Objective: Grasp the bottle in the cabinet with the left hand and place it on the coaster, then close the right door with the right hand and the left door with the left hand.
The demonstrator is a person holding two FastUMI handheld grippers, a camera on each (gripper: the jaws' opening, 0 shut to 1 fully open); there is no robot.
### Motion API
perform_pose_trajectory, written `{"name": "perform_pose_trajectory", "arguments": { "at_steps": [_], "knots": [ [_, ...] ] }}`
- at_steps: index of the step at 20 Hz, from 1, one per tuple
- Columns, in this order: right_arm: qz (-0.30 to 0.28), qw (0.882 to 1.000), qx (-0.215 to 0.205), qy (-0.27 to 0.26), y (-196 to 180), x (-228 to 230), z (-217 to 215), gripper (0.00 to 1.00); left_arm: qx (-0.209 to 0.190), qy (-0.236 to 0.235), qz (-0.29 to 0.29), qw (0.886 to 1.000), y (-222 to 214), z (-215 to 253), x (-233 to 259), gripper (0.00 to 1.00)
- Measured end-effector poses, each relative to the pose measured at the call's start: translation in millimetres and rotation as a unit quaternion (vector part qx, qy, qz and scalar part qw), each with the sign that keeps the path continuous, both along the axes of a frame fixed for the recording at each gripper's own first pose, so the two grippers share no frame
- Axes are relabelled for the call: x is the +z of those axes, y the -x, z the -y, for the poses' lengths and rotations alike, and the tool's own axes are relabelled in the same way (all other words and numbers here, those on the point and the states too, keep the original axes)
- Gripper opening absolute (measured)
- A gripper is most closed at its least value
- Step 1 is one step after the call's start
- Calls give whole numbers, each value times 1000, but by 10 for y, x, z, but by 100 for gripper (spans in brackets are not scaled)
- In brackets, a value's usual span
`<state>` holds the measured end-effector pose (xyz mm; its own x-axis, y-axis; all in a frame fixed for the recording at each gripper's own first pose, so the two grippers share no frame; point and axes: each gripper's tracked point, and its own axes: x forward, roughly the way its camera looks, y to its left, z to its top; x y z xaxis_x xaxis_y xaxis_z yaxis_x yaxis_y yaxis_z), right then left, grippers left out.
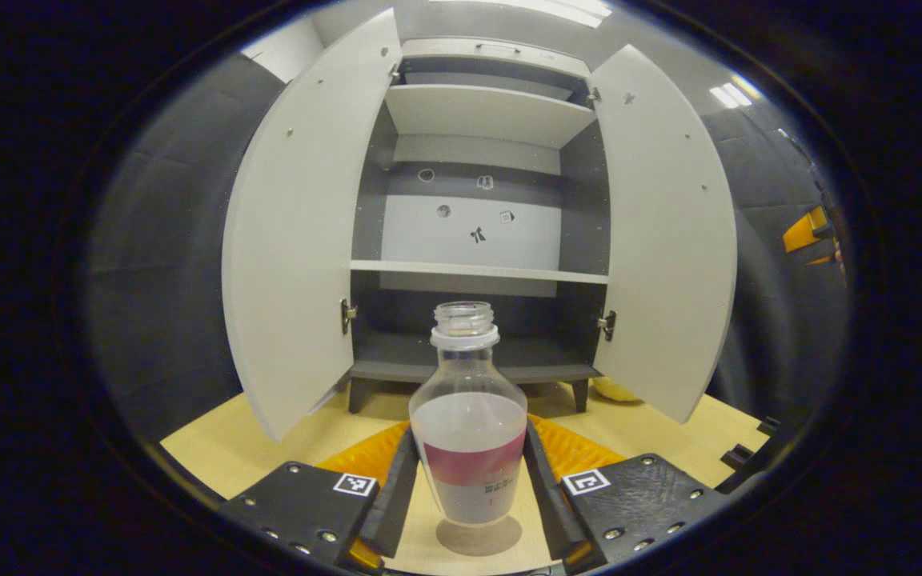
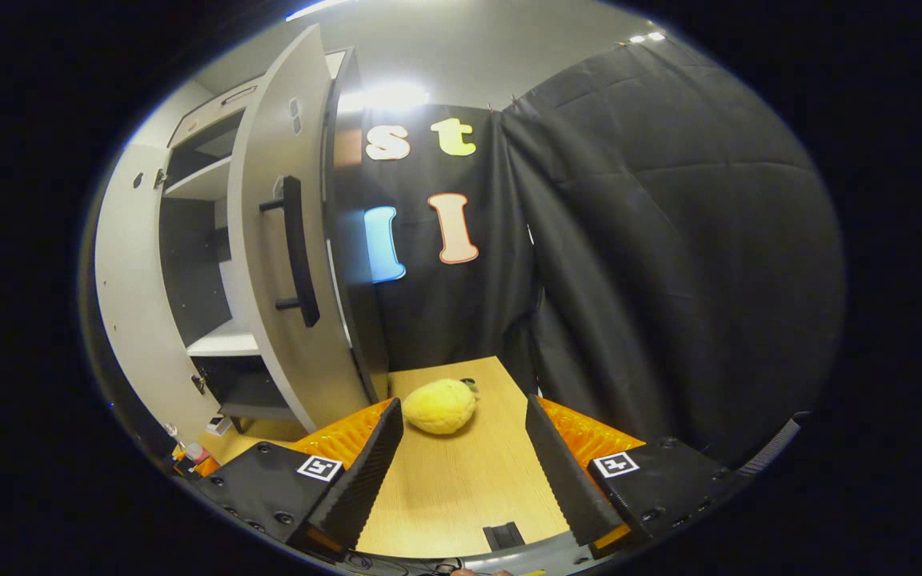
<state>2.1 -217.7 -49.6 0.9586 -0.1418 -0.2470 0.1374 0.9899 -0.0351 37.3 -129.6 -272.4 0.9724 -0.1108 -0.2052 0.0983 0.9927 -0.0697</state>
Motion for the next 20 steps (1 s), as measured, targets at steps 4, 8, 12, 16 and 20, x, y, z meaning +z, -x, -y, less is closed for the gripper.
{"name": "perform_pose_trajectory", "arguments": {
  "at_steps": [4, 8, 12, 16, 20],
  "knots": [
    [-17, 1000, 0, -9, 67, -71, -89, 98, -11, -12, -17, 1000, -38, 100, -351, 69],
    [-38, 999, 1, 12, 114, -178, -80, 98, -33, -41, -20, 998, -28, 225, -565, 69],
    [-54, 999, -8, 4, 177, -251, -58, 98, -39, -63, -25, 997, -2, 288, -756, 69],
    [-64, 998, -20, 1, 213, -318, -37, 98, -43, -65, -37, 996, 19, 294, -892, 69],
    [-78, 997, -22, -11, 198, -416, -96, 98, -49, -57, -36, 997, 30, 300, -890, 70]
  ]
}}
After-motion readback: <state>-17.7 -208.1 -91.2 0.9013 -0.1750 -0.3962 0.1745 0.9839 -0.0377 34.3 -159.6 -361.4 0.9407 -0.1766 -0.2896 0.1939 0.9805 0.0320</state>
